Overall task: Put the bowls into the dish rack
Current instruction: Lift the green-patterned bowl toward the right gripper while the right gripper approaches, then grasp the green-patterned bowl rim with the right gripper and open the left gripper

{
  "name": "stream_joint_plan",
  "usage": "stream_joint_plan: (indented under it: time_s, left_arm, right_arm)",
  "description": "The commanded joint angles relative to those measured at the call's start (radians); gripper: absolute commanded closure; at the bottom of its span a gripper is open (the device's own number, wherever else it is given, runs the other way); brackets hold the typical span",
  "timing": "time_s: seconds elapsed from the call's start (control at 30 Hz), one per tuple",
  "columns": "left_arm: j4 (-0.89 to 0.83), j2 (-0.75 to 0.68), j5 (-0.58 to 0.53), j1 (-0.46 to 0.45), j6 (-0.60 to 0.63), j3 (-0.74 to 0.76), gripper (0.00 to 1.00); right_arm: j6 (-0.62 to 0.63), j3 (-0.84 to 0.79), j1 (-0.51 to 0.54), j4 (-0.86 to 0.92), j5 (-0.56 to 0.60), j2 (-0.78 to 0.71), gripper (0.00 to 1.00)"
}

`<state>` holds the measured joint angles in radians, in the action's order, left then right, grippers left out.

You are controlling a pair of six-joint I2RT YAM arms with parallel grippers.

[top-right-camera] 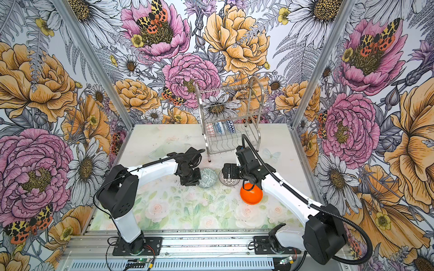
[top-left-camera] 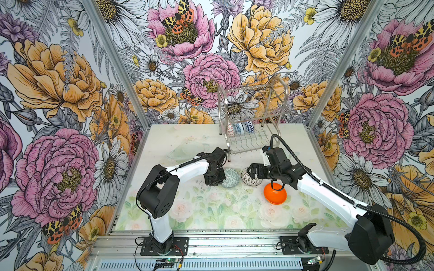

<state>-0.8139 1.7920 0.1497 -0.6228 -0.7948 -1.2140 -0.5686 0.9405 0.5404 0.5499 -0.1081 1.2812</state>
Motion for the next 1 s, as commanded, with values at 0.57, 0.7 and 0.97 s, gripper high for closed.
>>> stream_joint_plan:
  time_s: [0.57,0.7,0.97]
  left_arm:
    - [0.046,-0.552,0.173,0.364,-0.063,0.249,0.02]
    - [0.047,-0.682,0.206,0.448,-0.081,0.371,0.01]
    - [0.060,-0.781,0.319,0.572,-0.080,0.510,0.01]
  right_arm:
    - [0.035,0.281,0.284,0.046,0.128,0.299,0.01]
    - [0.022,0.332,0.336,0.050,0.121,0.398,0.01]
    - [0.003,0.416,0.412,0.070,0.157,0.537,0.15]
